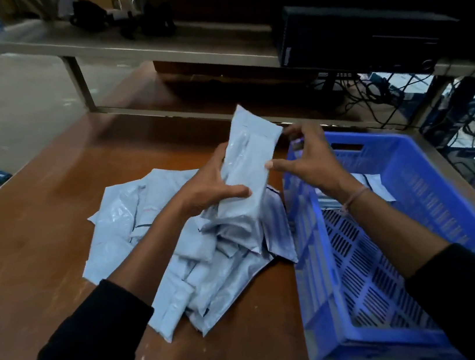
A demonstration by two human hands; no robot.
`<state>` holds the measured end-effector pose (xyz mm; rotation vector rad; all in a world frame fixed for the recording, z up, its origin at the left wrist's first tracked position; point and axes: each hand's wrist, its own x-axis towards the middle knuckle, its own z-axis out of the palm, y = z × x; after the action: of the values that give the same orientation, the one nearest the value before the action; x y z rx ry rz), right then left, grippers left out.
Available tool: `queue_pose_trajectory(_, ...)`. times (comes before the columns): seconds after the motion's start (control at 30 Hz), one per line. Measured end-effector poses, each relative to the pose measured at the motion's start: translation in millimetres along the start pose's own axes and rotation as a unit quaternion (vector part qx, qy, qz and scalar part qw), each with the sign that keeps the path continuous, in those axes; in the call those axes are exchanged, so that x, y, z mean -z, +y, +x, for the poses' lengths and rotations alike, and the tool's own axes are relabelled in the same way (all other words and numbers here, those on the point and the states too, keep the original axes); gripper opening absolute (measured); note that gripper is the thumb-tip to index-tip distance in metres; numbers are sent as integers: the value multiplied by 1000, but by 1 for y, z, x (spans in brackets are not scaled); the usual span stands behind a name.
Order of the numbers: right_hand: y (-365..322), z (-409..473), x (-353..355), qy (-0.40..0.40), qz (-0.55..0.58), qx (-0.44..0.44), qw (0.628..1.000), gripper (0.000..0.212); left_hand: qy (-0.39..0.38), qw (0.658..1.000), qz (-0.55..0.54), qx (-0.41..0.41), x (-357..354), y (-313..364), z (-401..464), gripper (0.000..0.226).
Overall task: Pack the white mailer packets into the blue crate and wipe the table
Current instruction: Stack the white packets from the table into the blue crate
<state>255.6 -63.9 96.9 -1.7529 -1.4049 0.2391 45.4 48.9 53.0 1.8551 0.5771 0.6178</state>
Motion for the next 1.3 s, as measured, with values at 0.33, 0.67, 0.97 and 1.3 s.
queue_pose_trajectory(0.33,38,7,75,-148,148,-24,978,107,-189,962,186,-68,-12,70,45,100)
queue_pose_trajectory(0.67,138,-7,150,73,249,-177,949,84,-13,964,266,-1,-105,98,122,73)
queue_pose_trajectory(0.97,234,-7,116,91,244,-371,891,116,-3,933,355,57,-197,49,184,68)
queue_pose_trajectory(1.3,238,4,90,78,-133,-303,940,79,-52,868,493,31,-219,25,195,59)
